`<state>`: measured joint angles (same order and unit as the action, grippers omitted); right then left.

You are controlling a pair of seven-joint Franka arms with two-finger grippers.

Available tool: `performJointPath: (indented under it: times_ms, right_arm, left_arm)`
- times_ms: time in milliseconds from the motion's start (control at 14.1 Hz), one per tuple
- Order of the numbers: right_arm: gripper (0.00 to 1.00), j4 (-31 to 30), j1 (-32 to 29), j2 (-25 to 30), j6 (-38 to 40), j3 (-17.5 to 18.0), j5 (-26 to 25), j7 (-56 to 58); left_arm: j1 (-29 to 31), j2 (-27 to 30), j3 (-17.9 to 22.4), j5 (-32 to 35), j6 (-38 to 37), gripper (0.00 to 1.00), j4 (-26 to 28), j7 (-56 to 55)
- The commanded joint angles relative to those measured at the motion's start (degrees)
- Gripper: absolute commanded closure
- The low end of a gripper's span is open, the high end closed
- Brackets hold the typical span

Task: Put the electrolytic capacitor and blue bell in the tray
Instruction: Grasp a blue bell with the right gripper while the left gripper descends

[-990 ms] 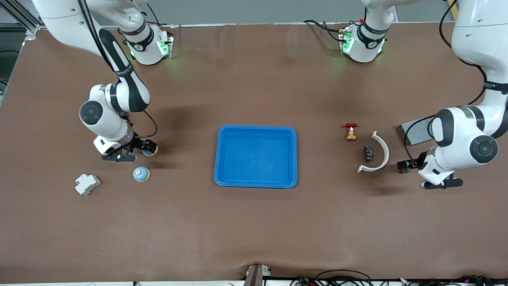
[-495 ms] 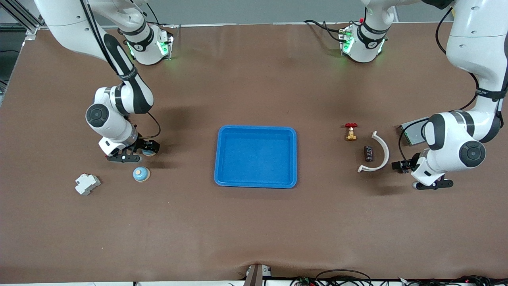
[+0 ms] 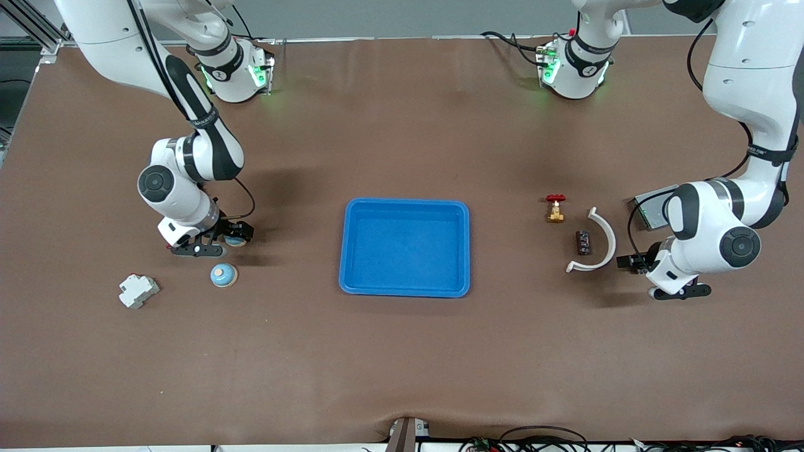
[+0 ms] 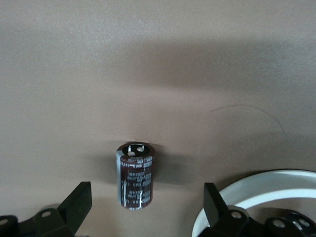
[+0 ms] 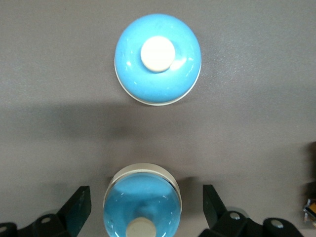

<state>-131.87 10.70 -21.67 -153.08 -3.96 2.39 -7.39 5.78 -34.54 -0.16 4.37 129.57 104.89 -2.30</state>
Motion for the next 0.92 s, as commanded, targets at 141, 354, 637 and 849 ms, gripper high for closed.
performJointPath:
  times_ms: [141, 354, 637, 849]
  right_arm:
    - [0.00, -0.5, 0.7, -0.4, -0.6, -0.2, 0.4, -0.8]
    - [0.66, -0.5, 1.5, -0.7, -0.1, -0.2, 0.4, -1.7]
    - [1.00, -0.4, 3.6, -0.9, 0.2, -0.2, 0.4, -5.0]
    - [1.00, 0.8, 3.7, -0.4, 0.5, 0.0, 0.4, -4.6]
  left_arm:
    - [0.1, -0.6, 0.0, 1.3, 0.8, 0.00, -0.5, -0.5]
    - [0.1, -0.6, 0.1, 1.3, 0.8, 0.00, -0.5, -0.5]
    - [0.2, -1.0, 0.0, 1.3, 0.8, 0.00, -0.5, -0.5]
    - [0.3, -1.1, 0.0, 1.2, 0.8, 0.00, -0.5, -0.5]
